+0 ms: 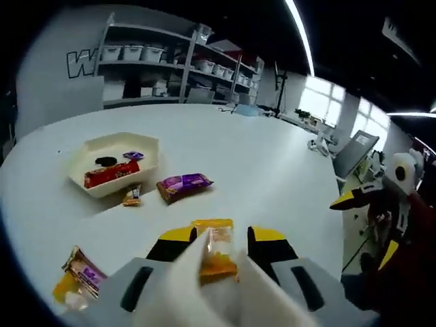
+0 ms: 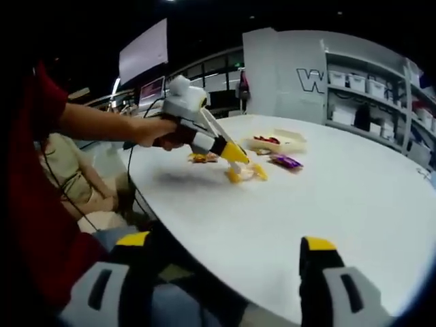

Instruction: Place the target food into the container with the food tongs after gripping and lifting it, then release it inside without dropping or visibly crushing the food.

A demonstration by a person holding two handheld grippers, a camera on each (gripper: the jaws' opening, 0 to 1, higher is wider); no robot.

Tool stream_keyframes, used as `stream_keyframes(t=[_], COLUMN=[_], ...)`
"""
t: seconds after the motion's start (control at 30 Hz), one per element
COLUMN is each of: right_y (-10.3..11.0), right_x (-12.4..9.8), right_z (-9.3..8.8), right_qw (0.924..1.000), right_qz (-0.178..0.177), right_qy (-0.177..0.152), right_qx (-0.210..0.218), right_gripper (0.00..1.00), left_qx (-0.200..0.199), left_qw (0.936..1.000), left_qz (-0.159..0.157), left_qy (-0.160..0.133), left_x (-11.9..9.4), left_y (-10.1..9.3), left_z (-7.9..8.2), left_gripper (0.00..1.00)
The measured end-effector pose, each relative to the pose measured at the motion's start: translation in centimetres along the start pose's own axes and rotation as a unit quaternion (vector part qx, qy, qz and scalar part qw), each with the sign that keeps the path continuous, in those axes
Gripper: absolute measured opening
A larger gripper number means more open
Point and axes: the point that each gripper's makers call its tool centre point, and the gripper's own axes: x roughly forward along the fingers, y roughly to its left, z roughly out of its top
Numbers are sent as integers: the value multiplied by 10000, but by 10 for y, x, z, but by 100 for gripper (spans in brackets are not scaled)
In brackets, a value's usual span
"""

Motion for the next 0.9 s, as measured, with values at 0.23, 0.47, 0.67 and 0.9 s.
stream_keyframes(t=[0.23, 0.47, 0.67, 0.9], right_y=[0, 0, -2, -8], right_x=[0, 0, -6, -9], right_z=[-1, -3, -6, -10], right_qw=[9999, 9998, 9999, 10000], right_qz=[107, 172, 145, 84], right_qy=[38, 52, 32, 51], right_qx=[-67, -97, -56, -10], right_gripper=[87, 87, 87, 87], left_qx=[-52, -71, 174, 119], left_qw=[9998, 9999, 9998, 9996], left_qz=[171, -91, -90, -171], left_qy=[9, 39, 76, 211], left_x=[-12, -5, 6, 11], left_y=[13, -5, -6, 0], left_z=[1, 3, 1, -5], left_gripper=[27, 28, 28, 28])
